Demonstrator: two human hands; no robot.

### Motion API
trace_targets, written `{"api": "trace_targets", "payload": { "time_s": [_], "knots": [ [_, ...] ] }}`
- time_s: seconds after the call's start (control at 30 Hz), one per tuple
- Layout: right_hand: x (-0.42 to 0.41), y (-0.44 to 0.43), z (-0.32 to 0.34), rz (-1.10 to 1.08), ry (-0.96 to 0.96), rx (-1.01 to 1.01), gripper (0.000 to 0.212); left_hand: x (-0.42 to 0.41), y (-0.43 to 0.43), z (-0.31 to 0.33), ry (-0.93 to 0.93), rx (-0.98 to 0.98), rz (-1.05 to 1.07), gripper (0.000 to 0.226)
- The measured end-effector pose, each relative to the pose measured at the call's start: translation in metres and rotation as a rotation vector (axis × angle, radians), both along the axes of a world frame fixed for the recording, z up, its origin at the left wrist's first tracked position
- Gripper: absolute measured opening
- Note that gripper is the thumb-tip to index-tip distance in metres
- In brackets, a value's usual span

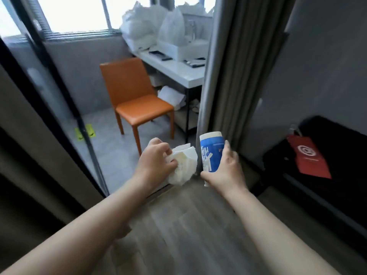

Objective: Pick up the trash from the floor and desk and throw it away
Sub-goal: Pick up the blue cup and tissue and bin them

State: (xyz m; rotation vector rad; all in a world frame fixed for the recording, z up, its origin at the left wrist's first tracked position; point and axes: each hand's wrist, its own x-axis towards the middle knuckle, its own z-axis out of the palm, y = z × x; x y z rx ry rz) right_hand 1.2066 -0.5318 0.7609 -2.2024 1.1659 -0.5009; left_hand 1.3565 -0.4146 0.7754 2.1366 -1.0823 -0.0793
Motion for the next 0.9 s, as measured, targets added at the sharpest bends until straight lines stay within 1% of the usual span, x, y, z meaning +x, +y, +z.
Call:
{"api": "trace_targets", "payload": {
  "time_s": [0.07, 0.17, 0.23, 0.37, 0.5, 0.67, 0.8, 0.9],
  "knots": [
    [-0.052, -0.013, 0.032, -0.063, -0.020, -0.036, 0.115, -0.042, -0.030, 0.036, -0.026, -0.038, -0.115, 0.014],
    [-0.137, -0.028, 0.066, -0.185, -0.051, -0.096, 0.113, -0.113, -0.068, 0.072, -0.053, -0.086, -0.285, 0.014],
    [-0.199, -0.034, 0.083, -0.280, -0.074, -0.118, 0.115, -0.165, -0.091, 0.089, -0.079, -0.105, -0.383, 0.012],
    [-0.336, -0.034, 0.107, -0.502, -0.054, -0.177, 0.113, -0.282, -0.121, 0.113, -0.122, -0.130, -0.557, 0.009],
    [-0.483, -0.010, 0.131, -0.659, -0.027, -0.200, 0.112, -0.418, -0.133, 0.133, -0.133, -0.176, -0.740, 0.006],
    [-0.650, 0.035, 0.164, -0.824, -0.004, -0.278, 0.108, -0.586, -0.138, 0.159, -0.154, -0.260, -0.961, 0.014],
    [-0.758, 0.078, 0.174, -1.001, 0.020, -0.287, 0.105, -0.700, -0.137, 0.163, -0.151, -0.245, -1.124, 0.020],
    [-0.824, 0.107, 0.176, -1.151, 0.037, -0.288, 0.093, -0.778, -0.133, 0.162, -0.138, -0.248, -1.253, 0.019]
  ]
}}
